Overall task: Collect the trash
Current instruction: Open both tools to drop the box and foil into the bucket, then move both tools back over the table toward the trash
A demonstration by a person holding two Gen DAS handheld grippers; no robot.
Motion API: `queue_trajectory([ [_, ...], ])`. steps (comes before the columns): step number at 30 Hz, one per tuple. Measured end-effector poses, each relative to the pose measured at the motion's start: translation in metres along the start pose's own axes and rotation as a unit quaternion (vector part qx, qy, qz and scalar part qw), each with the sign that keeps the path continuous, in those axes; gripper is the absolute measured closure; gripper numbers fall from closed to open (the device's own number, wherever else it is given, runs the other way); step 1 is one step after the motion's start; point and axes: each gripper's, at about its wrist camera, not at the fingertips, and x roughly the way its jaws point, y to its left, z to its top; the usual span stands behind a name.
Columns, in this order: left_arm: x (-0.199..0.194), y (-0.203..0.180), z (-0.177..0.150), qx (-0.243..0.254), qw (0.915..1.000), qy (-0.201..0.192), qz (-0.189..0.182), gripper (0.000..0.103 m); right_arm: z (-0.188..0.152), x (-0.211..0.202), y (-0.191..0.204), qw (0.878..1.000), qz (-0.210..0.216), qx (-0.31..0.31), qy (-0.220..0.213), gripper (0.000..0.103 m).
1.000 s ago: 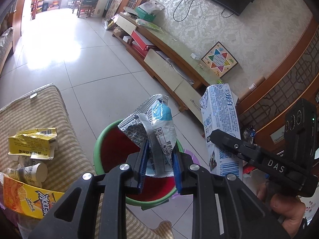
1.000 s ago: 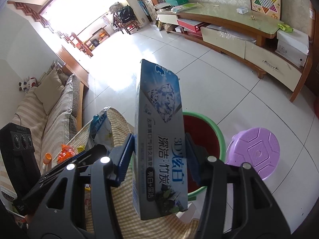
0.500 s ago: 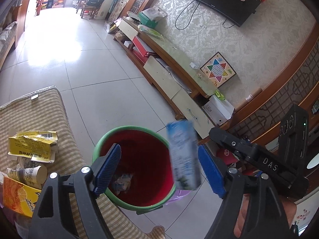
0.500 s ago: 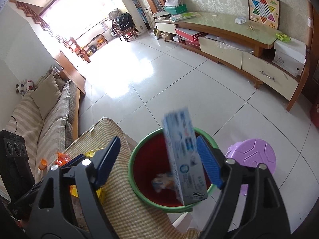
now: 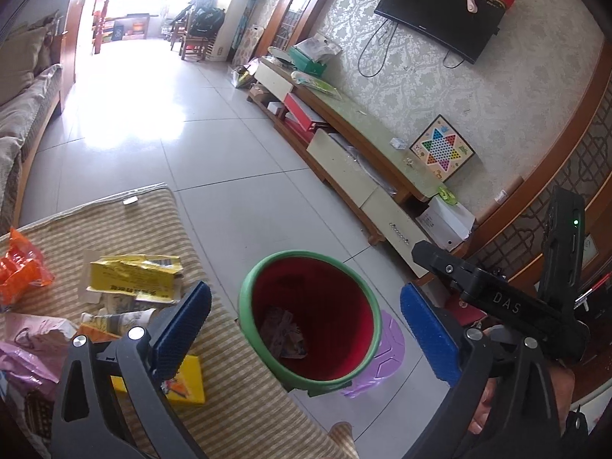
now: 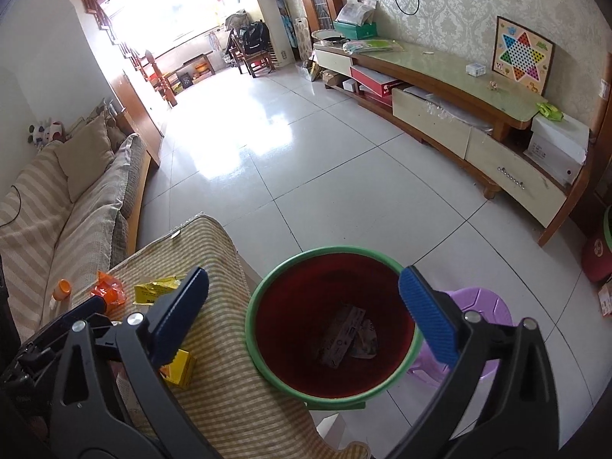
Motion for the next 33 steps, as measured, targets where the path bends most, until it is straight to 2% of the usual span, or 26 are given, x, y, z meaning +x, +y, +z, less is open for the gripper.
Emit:
queue_trajectory([
  [5, -0.030, 0.036, -0.010, -0.037, 0.9984, -0.013, 0.041, 0.008, -0.010, 0.001, 0.038, 0.999, 0.014, -0.043, 0.009, 0.005],
  [9, -0.065, 0.073, -0.025, -0.081, 0.9940, -0.025, 0.069, 0.008, -0.024, 0.002, 0.075, 0.996, 0.047, -0.079, 0.022, 0.005],
  [12, -0.095, 0.100, -0.041, -0.111, 0.9885, -0.042, 0.094, 0.008, -0.035, 0.005, 0.107, 0.990, 0.067, -0.119, 0.030, 0.005],
  [16, -0.132, 0.127, -0.065, -0.115, 0.9825, -0.053, 0.137, 0.008, -0.057, 0.013, 0.145, 0.979, 0.107, -0.167, 0.052, 0.005],
  [18, -0.148, 0.142, -0.077, -0.111, 0.9804, -0.047, 0.156, 0.008, -0.073, 0.016, 0.166, 0.972, 0.115, -0.197, 0.062, 0.005],
  [20, -0.162, 0.158, -0.089, -0.112, 0.9805, -0.042, 0.156, 0.008, -0.088, 0.019, 0.183, 0.964, 0.121, -0.227, 0.072, 0.005],
  [23, -0.177, 0.184, -0.108, -0.112, 0.9732, -0.030, 0.199, 0.008, -0.106, 0.023, 0.202, 0.954, 0.116, -0.267, 0.076, 0.005],
  [25, -0.182, 0.203, -0.118, -0.124, 0.9716, -0.020, 0.201, 0.008, -0.113, 0.028, 0.210, 0.948, 0.112, -0.285, 0.082, 0.005],
  [33, -0.179, 0.263, -0.145, -0.135, 0.9666, 0.026, 0.216, 0.008, -0.117, 0.059, 0.216, 0.943, 0.093, -0.300, 0.109, 0.005],
])
